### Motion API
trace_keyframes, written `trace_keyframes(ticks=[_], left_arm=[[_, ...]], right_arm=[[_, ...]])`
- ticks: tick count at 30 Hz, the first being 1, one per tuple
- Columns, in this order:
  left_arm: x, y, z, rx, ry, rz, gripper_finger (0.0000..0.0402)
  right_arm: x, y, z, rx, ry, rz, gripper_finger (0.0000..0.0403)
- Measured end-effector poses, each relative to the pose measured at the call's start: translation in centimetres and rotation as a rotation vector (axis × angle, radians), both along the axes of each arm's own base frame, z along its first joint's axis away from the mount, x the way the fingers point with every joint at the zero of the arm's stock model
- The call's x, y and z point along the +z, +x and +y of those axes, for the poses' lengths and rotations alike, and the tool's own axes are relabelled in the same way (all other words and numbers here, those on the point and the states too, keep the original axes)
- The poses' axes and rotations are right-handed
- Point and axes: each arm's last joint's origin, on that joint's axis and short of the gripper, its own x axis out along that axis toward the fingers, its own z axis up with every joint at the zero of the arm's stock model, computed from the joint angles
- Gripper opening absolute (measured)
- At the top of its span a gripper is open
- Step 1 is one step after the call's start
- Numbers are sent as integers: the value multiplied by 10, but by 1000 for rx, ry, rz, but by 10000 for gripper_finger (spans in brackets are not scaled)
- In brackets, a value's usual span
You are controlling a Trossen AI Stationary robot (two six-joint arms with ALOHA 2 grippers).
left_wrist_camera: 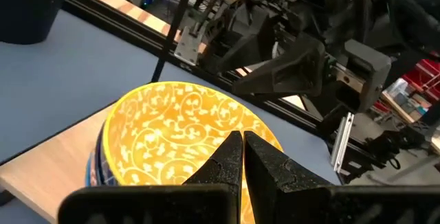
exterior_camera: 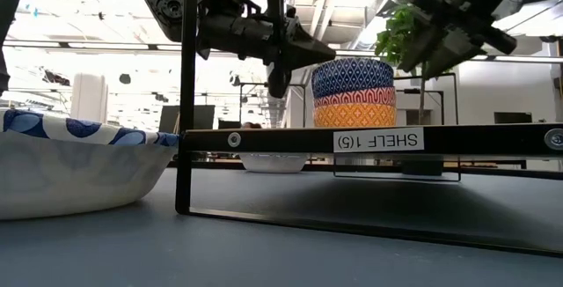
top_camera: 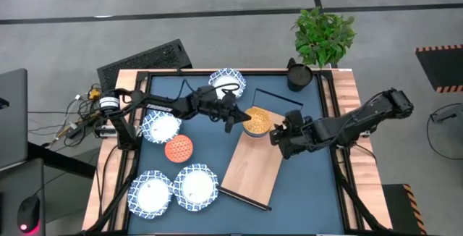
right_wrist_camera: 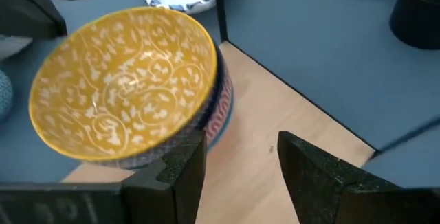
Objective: Place and stack bowls onto a shelf
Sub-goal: Adjust the stacked bowls on the shelf
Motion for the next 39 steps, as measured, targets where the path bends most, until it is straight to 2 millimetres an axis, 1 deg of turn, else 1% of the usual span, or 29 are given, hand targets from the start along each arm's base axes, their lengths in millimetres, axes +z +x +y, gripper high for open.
trace_keyframes(ticks=[6,9,23,35,39], left_arm=[[0,0,0,1,-1,0,0],[0,0,0,1,-1,0,0],[-1,0,1,23,7,9,0],[-2,0,1,23,13,22,0],[-2,0,1,23,13,22,0]], right_arm=[[-13,-1,-6,-28,1,-1,207],[-16,1,-10,-33,1,-4,207],[-14,10,-18,-5,-12,-20,207],[-14,11,-20,-3,3,-19,207],[-20,15,-19,-5,4,0,207]])
